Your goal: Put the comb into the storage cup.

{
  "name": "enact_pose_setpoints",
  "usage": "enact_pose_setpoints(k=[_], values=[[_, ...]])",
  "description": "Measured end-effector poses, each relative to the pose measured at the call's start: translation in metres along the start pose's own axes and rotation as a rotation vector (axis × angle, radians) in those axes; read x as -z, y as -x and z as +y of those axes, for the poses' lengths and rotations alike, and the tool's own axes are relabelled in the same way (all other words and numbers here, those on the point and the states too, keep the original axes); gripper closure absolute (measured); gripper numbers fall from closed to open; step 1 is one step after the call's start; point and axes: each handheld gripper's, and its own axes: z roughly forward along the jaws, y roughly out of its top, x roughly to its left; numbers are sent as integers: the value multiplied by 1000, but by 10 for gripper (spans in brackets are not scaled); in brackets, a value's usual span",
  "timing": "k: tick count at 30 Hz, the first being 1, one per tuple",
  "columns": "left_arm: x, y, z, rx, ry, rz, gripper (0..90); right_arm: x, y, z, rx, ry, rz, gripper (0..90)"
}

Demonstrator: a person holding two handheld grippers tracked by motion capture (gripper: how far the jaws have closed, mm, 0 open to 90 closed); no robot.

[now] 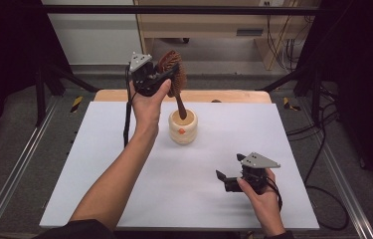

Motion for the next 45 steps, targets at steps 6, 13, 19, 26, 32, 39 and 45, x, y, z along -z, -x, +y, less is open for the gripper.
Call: enact_pose_setpoints(k=[6, 13, 19, 26, 32, 39, 45], values=[[-6, 0, -6, 4, -4, 3, 509, 1, 0, 0, -3, 0, -4, 58], [-12, 2, -12, -29, -37, 4, 508, 1, 2, 0, -7, 8, -2, 56], [-17, 3, -20, -27, -49, -4, 508, 0, 1, 0, -2, 6, -3, 56], [-22, 1, -28, -26, -60, -1, 508, 1, 4, -1, -18, 25, -3, 55], [-23, -2, -34, -16, -65, 1, 507, 1, 4, -1, -21, 26, -7, 59], [-22, -6, -37, -8, -67, 6, 507, 0, 4, -1, -22, 23, -11, 60], [-21, -10, -40, -2, -71, 3, 507, 1, 4, 0, -29, 33, -10, 57]])
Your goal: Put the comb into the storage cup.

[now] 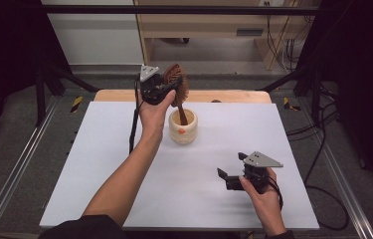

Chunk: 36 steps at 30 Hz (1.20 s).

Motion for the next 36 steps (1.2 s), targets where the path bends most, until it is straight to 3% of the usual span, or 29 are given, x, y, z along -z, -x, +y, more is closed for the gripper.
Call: enact_pose_setpoints(k=[36], values=[[-4, -4, -13, 32, -12, -4, 505, -2, -1, -1, 5, -18, 0, 57]])
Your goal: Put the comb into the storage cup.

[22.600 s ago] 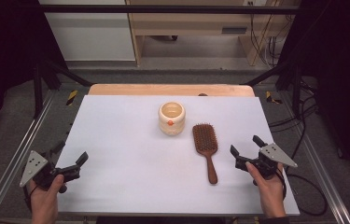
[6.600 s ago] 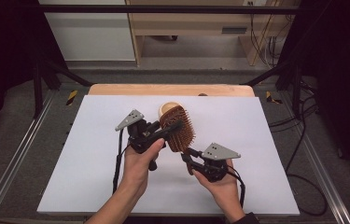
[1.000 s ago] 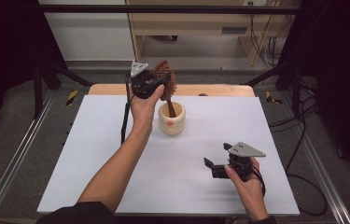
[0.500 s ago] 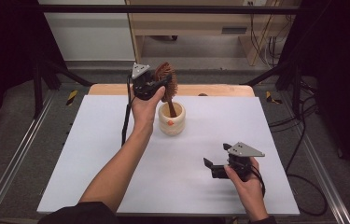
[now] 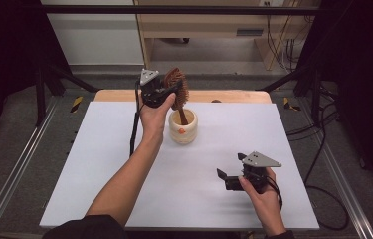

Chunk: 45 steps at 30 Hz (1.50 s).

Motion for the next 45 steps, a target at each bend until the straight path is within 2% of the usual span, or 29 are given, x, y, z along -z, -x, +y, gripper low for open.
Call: enact_pose_setpoints(k=[25, 30, 45], values=[[-1, -3, -8, 29, -11, 7, 505, -1, 0, 0, 5, -5, 2, 56], [-1, -4, -9, 45, -6, 9, 504, -1, 0, 0, 4, -6, 3, 56], [-5, -3, -15, 51, -19, 4, 504, -1, 0, -1, 1, -11, 6, 53]])
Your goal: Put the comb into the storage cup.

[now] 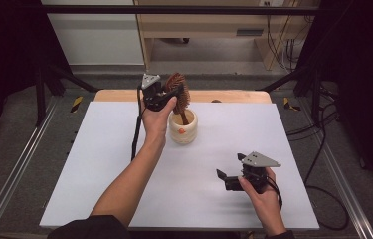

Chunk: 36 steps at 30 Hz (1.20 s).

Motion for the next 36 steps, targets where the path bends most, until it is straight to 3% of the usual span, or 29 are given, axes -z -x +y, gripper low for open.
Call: enact_pose_setpoints(k=[36], values=[[-3, -1, -10, 16, -16, -11, 503, -1, 0, 0, 2, -2, 3, 53]])
